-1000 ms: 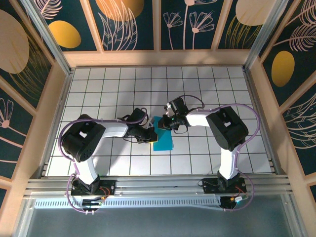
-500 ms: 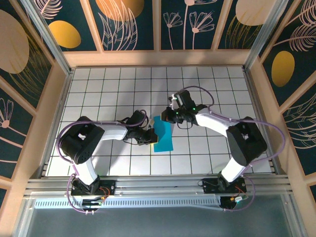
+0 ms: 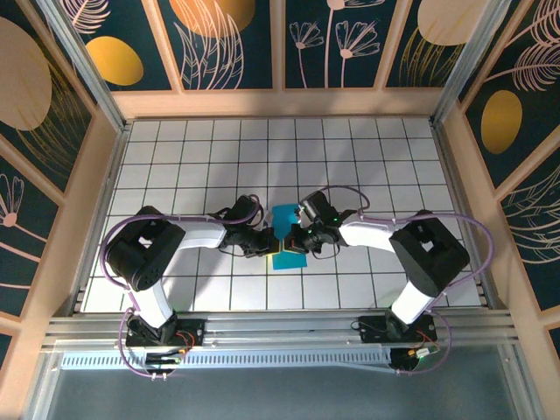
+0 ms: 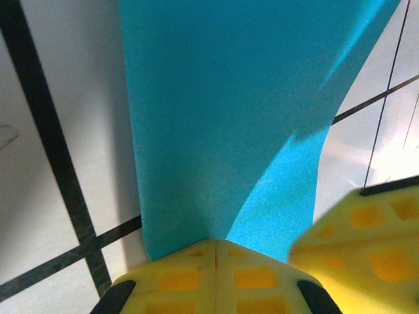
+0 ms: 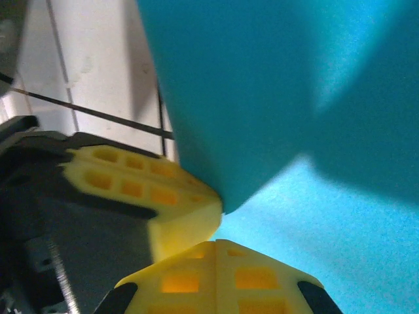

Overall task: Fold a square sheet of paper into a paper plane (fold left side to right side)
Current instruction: Hold the square sheet of paper at the center of the table.

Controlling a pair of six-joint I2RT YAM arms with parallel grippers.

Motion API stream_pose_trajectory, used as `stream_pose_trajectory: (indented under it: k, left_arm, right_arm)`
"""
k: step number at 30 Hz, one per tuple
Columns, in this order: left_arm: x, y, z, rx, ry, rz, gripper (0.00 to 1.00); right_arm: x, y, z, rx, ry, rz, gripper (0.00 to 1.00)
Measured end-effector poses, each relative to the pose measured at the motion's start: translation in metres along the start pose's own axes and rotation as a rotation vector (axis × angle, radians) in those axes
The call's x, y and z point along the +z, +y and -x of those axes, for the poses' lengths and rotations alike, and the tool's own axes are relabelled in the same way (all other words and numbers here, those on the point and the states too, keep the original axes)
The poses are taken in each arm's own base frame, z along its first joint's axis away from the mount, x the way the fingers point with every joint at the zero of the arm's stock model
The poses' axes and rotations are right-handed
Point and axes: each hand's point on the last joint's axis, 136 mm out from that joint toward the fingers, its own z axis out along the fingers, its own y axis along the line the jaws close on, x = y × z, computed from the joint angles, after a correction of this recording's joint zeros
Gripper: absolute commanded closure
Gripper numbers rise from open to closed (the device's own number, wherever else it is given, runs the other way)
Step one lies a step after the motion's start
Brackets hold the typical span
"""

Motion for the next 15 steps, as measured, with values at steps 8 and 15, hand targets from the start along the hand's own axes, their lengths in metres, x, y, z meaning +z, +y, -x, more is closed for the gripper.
stream_pose_trajectory:
  k: [8, 15]
  left_arm:
    - [-0.001, -0.002, 0.003, -0.009, -0.006, 0.014, 1.00]
    - [-0.007, -0.020, 0.022, 0.012, -0.046, -0.007, 1.00]
  right_arm:
    - [0.009, -0.017, -0.004, 0.011, 0.022, -0.057, 1.00]
    - [0.009, -0.020, -0.003, -0.029, 0.020, -0.071, 1.00]
